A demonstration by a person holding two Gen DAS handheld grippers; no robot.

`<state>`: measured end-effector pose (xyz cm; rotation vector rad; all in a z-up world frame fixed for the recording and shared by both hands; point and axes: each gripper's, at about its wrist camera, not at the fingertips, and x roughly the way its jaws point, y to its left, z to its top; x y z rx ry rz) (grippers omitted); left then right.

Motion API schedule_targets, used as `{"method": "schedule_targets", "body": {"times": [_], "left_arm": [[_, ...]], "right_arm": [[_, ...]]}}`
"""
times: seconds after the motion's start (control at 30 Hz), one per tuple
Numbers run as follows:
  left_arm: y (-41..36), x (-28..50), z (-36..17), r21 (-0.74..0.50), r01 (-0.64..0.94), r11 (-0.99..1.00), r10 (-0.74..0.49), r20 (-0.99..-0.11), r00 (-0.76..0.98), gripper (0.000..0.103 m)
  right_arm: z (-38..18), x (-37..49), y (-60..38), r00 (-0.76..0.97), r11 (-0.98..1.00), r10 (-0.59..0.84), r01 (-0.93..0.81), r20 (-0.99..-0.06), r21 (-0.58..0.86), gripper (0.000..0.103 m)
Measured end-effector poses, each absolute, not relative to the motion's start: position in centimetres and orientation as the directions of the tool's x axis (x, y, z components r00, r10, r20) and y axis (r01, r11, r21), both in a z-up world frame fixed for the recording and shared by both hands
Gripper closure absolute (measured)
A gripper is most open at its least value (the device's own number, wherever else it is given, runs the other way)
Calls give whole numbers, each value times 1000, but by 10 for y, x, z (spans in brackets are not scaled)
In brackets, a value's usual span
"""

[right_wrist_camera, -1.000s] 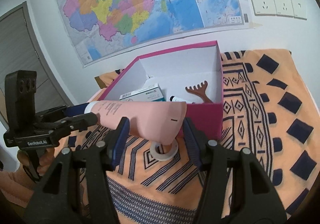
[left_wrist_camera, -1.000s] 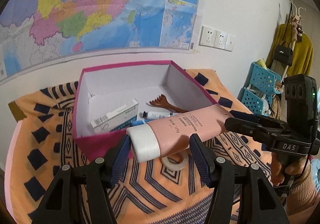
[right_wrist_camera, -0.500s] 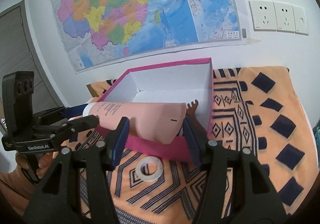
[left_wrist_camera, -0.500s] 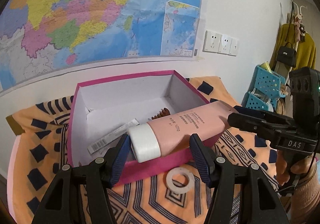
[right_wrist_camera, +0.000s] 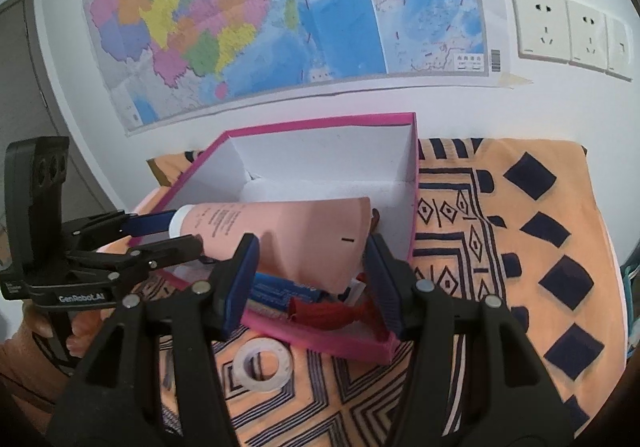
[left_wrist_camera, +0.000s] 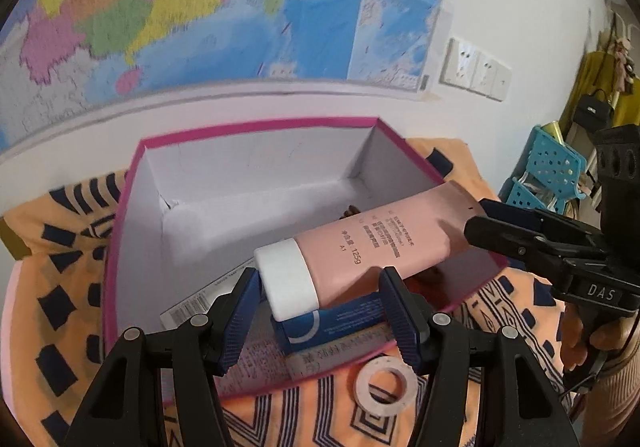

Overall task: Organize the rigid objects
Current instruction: 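Lower the pink tube into the box and open the right gripper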

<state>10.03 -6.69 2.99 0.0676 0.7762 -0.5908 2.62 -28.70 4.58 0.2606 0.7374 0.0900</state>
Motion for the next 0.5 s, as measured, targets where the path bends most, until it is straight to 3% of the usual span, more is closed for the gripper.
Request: {"method": "schedule_targets", "body": {"times": [0.23,0.5], "left_arm": [[-66,133,14,-184,483,856,-453,-718,528,42],[-69,155,21,-106,403,909,-349,-722,598,42]], "right_arm": [[33,53,-286,696,970,157,26,-701,243,45],[25,74,-276,680,985,85,52,-729,163,45]]}}
